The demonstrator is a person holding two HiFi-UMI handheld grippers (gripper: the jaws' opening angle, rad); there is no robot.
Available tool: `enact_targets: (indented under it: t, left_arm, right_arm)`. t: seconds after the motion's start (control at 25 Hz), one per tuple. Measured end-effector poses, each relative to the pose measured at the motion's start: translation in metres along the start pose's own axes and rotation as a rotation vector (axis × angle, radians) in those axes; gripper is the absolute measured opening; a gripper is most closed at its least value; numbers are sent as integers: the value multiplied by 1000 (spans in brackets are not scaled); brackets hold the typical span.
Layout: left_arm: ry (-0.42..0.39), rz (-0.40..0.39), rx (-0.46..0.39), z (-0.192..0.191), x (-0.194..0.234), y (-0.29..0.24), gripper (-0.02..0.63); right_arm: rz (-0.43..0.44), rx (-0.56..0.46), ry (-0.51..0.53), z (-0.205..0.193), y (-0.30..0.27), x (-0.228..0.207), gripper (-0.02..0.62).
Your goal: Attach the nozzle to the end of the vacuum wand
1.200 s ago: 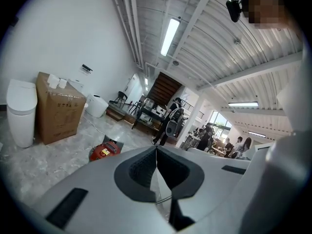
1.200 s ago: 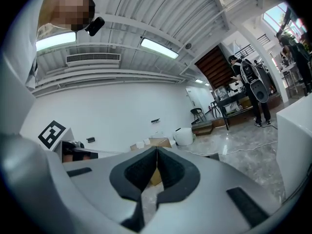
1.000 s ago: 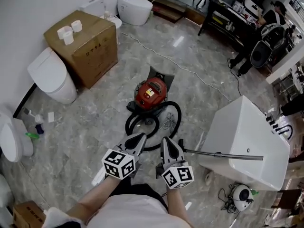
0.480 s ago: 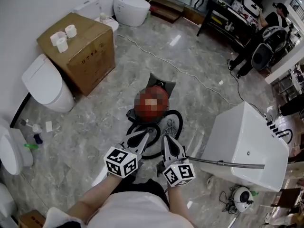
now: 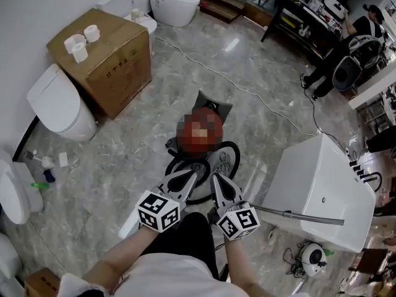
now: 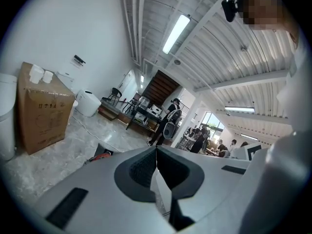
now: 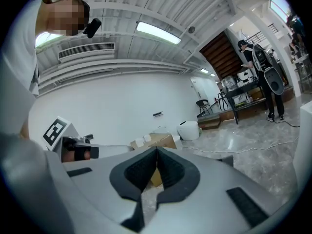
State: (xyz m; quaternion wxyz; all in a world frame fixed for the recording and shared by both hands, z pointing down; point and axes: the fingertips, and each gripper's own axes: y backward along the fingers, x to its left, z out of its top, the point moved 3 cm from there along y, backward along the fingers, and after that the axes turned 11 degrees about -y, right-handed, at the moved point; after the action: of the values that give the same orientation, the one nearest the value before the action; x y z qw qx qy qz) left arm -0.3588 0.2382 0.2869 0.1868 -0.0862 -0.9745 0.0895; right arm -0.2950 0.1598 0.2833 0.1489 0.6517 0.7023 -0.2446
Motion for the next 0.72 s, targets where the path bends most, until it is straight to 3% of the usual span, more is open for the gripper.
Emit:
enact_targets:
  t: [0.52, 0.72]
  left_arm:
    - [51, 8, 84, -34, 7, -68, 11]
    - [64, 23, 105, -59, 26, -96, 11]
  right_arm:
    - [-50, -23, 75, 15, -5, -72, 15]
    - [-20, 5, 82, 8, -22, -114, 15]
